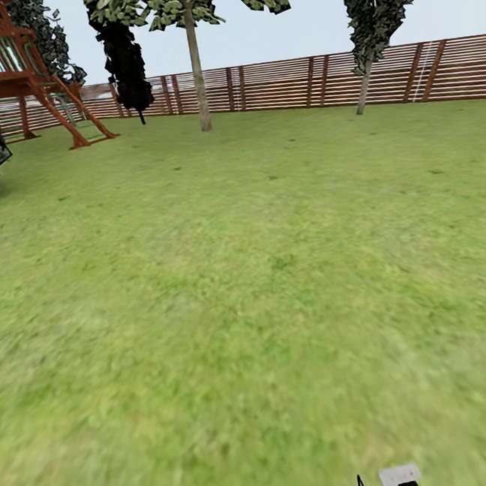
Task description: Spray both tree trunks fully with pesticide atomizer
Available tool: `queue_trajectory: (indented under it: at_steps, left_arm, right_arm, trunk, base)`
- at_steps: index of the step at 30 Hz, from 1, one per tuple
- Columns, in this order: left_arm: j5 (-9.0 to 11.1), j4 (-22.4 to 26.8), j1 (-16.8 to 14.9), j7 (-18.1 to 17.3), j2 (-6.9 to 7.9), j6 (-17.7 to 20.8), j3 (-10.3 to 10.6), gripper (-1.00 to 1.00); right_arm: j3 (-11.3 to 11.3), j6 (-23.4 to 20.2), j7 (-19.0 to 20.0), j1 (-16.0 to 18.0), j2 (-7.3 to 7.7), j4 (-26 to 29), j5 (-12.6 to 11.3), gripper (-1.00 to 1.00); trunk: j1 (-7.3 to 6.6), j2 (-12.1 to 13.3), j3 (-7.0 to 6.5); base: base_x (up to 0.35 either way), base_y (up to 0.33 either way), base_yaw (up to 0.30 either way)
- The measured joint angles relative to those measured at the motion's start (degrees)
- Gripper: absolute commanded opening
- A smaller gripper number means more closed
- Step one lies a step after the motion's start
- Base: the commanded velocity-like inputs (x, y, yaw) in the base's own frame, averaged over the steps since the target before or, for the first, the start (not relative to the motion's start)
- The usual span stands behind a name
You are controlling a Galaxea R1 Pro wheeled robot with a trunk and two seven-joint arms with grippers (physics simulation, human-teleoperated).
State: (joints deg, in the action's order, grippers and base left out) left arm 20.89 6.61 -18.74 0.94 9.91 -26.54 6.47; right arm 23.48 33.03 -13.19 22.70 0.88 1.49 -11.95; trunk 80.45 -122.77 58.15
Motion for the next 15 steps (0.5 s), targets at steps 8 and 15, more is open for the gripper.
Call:
queue_trajectory:
  at_steps: [8,15]
  left_arm:
    - [0.01,0.0,-0.03,0.01,0.0,0.0,0.0,-1.0]
    - [0.02,0.0,-0.04,0.01,0.06,0.0,0.0,-1.0]
  right_arm:
    - [0.01,0.0,0.0,-0.03,0.0,0.0,0.0,1.0]
    - [0.01,0.0,0.0,0.0,0.0,0.0,0.0,1.0]
  trunk:
    - [0.0,0.0,0.0]
    - [0.0,0.0,0.0]
  base:
    - [0.339,0.0,0.0]
    - [0.339,0.0,0.0]
